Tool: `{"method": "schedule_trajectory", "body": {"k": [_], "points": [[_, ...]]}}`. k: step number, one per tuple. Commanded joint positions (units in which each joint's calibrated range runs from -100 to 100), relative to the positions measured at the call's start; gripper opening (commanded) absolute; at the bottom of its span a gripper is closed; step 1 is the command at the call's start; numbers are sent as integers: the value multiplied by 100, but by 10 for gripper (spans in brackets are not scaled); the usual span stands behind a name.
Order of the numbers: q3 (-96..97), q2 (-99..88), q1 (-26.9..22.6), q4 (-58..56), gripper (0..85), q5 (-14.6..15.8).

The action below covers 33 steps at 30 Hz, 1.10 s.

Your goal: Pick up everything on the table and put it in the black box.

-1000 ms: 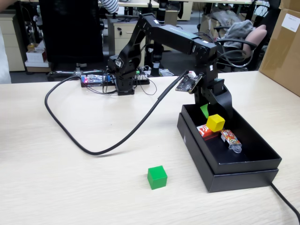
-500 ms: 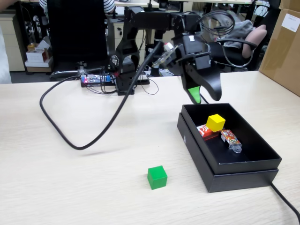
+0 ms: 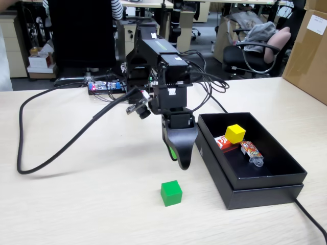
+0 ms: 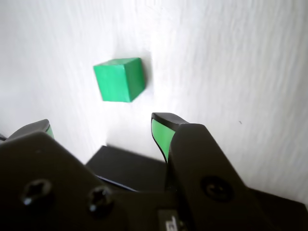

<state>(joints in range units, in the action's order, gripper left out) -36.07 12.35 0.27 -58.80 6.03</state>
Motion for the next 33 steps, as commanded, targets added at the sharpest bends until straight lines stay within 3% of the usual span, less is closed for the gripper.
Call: {"method": "schedule_trajectory", "body": {"k": [1, 29, 33], "points": [[-781, 262, 59, 130, 415, -112], [-1941, 2362, 122, 122, 411, -274], [-1887, 2420, 117, 113, 323, -298]]}}
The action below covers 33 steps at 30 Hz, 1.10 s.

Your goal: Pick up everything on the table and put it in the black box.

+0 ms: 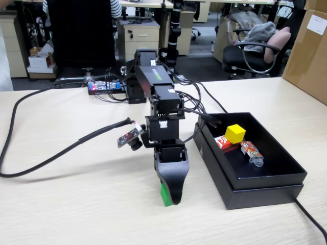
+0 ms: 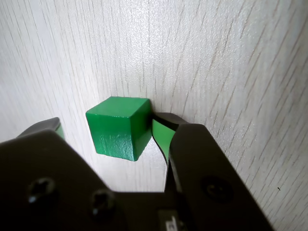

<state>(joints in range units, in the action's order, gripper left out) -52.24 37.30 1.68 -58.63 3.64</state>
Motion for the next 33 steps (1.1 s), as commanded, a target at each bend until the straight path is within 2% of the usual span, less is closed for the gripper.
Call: {"method": "schedule_trajectory", "body": {"k": [1, 4, 9, 10, 12, 13, 24, 33], "points": [[-252, -41, -20, 97, 289, -59], [-252, -18, 0, 97, 156, -68], [-162, -30, 15, 97, 136, -78], [-153, -30, 15, 88, 118, -78], [-153, -156, 29, 62, 21, -63], [-143, -259, 34, 62, 9, -63], [845, -2772, -132, -162, 9, 0], [2957, -5675, -767, -154, 11, 151]]}}
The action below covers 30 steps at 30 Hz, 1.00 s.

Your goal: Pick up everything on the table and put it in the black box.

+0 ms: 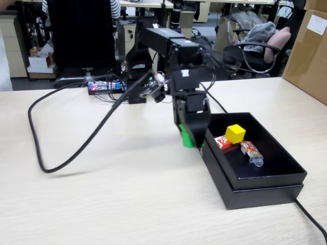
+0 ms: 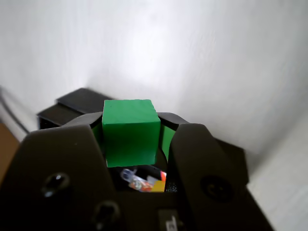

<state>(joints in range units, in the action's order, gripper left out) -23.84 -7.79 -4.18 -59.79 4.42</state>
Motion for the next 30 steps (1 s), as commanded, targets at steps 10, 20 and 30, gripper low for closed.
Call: {"method": "schedule_trajectory", "body": {"k": [10, 20, 30], "points": [[1332, -2118, -977, 134, 11, 259], [1268, -1430, -1011, 722, 11, 239], [1731, -799, -894, 1352, 11, 190]]}}
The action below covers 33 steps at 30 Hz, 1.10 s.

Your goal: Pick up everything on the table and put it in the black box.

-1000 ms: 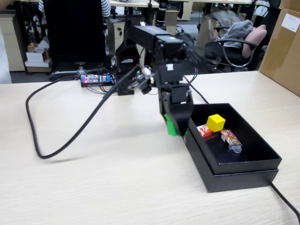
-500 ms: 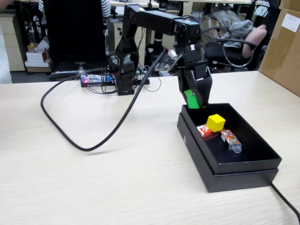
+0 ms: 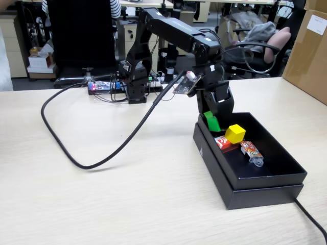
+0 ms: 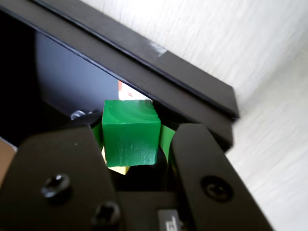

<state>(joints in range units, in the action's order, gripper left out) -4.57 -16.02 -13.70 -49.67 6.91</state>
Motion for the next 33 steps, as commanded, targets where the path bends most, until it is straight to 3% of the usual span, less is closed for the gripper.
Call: {"method": "schedule_trajectory", "body": {"k": [1, 2, 3, 5, 7, 13, 25, 33], "points": [[-169, 59, 68, 375, 11, -59], [-142, 93, 73, 410, 11, -63], [-87, 174, 83, 453, 92, -59], [-33, 185, 78, 453, 138, -54], [3, 185, 93, 453, 140, -68], [31, 139, 83, 444, 281, -103], [-468, -756, 83, 375, 336, -68], [-586, -1490, 571, 427, 383, -88]]}}
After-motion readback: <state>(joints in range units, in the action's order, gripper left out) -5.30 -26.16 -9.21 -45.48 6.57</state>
